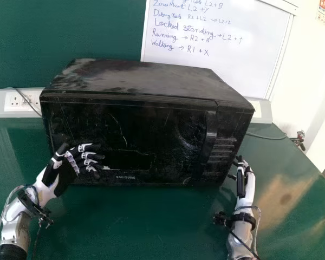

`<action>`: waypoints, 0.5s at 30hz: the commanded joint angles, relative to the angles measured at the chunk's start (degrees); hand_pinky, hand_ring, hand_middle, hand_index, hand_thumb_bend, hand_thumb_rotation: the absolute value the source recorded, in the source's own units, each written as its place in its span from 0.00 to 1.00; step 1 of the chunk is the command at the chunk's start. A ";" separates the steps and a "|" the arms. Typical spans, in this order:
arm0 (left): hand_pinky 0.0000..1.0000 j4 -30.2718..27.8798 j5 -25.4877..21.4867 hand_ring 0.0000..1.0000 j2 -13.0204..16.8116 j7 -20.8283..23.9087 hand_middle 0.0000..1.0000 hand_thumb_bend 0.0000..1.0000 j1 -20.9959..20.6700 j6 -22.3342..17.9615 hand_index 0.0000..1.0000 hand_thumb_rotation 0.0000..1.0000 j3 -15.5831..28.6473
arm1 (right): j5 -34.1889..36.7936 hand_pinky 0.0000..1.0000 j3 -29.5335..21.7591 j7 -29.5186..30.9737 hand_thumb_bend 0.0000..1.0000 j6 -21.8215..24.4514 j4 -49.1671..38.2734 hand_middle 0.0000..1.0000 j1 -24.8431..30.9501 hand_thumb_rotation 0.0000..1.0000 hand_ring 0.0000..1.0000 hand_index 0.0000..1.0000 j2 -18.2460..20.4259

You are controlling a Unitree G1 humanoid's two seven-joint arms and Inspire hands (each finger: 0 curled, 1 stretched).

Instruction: Put biscuit inside oven

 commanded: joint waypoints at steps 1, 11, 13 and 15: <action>0.91 2.70 0.26 1.00 0.99 3.87 1.00 0.46 -0.13 1.66 1.00 0.05 1.28 | 0.00 0.62 0.06 0.12 0.75 -0.09 1.21 0.76 2.11 1.00 0.74 0.83 0.89; 0.84 4.96 -1.96 0.99 1.78 0.53 1.00 0.51 0.86 -0.27 0.99 0.07 2.61 | -1.00 0.62 0.70 -1.32 0.76 -0.03 1.10 0.76 2.13 1.00 0.73 0.83 0.78; 0.77 7.55 -4.88 0.88 2.04 -4.06 0.93 0.47 0.63 -1.62 0.97 0.05 4.20 | -1.04 0.61 0.82 -1.22 0.76 0.07 1.07 0.76 2.12 1.00 0.74 0.83 0.75; 0.62 9.97 -8.57 0.70 2.07 -9.46 0.79 0.49 0.45 -1.62 0.88 0.05 6.52 | -0.35 0.63 0.44 -0.35 0.76 -0.10 1.07 0.76 2.15 1.00 0.74 0.83 0.87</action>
